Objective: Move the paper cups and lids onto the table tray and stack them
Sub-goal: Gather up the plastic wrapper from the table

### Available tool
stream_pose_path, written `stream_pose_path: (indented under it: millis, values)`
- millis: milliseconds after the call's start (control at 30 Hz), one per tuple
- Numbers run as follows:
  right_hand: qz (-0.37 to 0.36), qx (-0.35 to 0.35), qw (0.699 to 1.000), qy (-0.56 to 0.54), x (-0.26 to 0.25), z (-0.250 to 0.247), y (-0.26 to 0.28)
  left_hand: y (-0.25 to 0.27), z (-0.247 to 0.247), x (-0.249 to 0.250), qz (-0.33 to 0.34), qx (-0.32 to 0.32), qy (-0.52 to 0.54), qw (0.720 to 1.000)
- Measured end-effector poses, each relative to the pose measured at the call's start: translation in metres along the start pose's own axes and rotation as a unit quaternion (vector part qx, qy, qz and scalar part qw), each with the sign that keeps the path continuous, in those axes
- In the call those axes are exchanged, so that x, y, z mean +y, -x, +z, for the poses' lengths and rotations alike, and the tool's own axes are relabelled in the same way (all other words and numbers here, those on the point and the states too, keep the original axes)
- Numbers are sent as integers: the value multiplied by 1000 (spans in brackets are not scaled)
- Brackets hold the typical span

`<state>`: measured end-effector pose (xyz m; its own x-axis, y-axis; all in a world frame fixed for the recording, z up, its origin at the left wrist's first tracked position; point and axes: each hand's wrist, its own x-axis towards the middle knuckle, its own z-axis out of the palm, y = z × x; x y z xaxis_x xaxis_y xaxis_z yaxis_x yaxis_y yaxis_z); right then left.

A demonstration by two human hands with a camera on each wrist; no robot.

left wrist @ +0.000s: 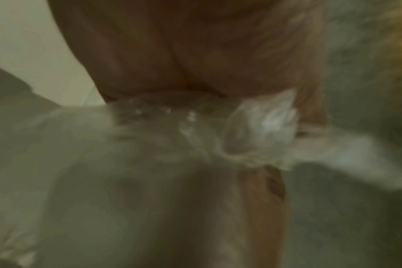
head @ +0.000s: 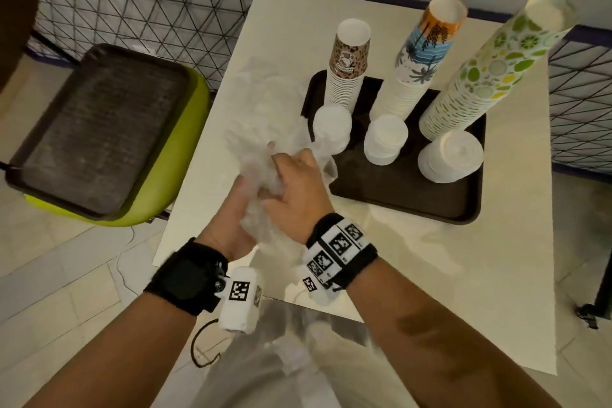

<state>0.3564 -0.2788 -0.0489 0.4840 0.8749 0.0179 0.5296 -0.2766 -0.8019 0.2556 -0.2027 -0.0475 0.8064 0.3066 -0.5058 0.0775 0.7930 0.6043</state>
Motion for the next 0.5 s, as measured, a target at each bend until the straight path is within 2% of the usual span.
stream_pose_path:
  millis: [67,133,167,233,300,333,367,400,433,467,500]
  values:
    - [1,-42,998,42,-6,31,-13,9,-17,12,0,93,-56,994]
    - [3,-94,995,46,-14,47,-19,23,-38,23,18,134,-43,990]
    - [-5,-140,990,25,-17,51,-19,28,-52,25,26,153,-45,987]
    - [-1,-206,971,-118,-20,51,-15,42,-66,31,56,207,-62,975]
    - [19,-140,965,-221,-13,51,-10,53,-81,37,84,263,-136,951]
    - [26,-85,977,-194,-5,52,-8,56,-89,38,84,271,-207,936]
    - [32,-51,993,-105,5,53,-6,58,-101,38,83,267,-306,910]
    - [42,-50,997,32,15,52,-5,60,-106,40,76,253,-408,874]
    - [65,-86,979,175,24,52,-1,60,-116,38,68,236,-492,836]
    - [106,-142,944,280,34,53,5,60,-120,37,57,217,-548,806]
    - [156,-192,909,336,42,55,11,59,-121,34,44,194,-580,790]
